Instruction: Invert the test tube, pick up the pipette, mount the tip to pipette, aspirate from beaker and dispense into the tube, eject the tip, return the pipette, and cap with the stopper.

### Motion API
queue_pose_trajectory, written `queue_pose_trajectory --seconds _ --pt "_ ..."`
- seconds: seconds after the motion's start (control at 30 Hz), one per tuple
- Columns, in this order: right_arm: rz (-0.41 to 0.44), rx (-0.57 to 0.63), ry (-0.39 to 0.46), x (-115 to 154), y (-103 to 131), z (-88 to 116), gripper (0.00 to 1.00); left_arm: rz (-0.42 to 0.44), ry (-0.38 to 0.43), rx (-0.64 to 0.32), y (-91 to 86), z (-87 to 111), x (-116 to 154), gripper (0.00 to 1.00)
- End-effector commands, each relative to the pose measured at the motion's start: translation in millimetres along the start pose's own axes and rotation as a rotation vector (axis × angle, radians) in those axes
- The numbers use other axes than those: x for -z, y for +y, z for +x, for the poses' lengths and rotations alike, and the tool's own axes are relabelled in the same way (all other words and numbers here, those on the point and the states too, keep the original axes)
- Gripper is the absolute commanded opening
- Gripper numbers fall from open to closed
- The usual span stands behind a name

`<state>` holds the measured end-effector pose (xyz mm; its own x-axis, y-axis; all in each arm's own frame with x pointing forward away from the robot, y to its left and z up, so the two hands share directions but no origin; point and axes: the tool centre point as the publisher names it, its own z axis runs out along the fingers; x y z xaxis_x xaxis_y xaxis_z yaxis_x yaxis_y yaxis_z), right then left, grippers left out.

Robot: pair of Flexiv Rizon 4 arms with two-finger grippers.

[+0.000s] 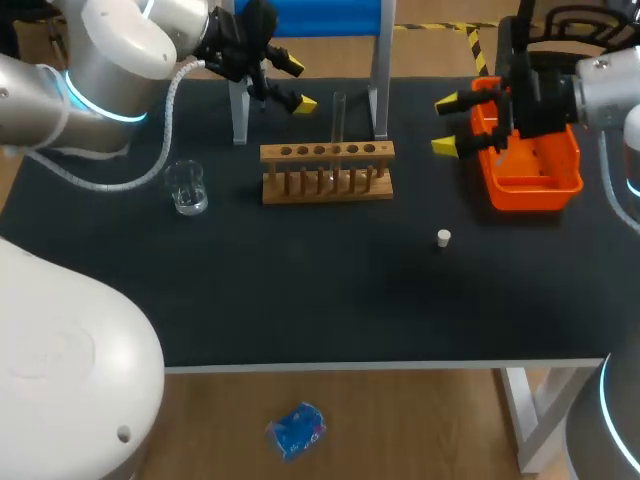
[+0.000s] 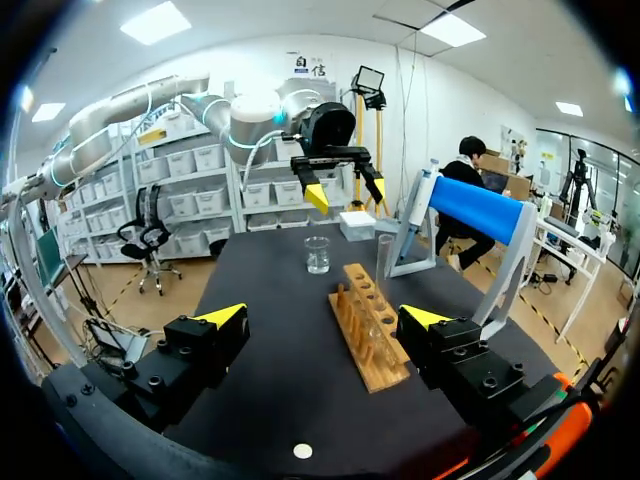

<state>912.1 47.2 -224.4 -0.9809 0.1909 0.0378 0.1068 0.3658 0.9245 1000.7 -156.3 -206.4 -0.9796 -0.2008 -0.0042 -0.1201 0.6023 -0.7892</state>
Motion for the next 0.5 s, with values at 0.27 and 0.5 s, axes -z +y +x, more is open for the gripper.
queue_pose_trajectory --seconds 0.27,0.5 --pt "-0.037 -0.015 -0.037 20.0 -33.0 25.6 1.00 0.015 -0.055 0.018 6.1 -13.9 -11.7 1.00" --pt "-0.048 -0.007 -0.013 24.4 -40.2 30.1 1.00 0.013 -0.026 0.014 9.9 -15.9 -24.0 1.00"
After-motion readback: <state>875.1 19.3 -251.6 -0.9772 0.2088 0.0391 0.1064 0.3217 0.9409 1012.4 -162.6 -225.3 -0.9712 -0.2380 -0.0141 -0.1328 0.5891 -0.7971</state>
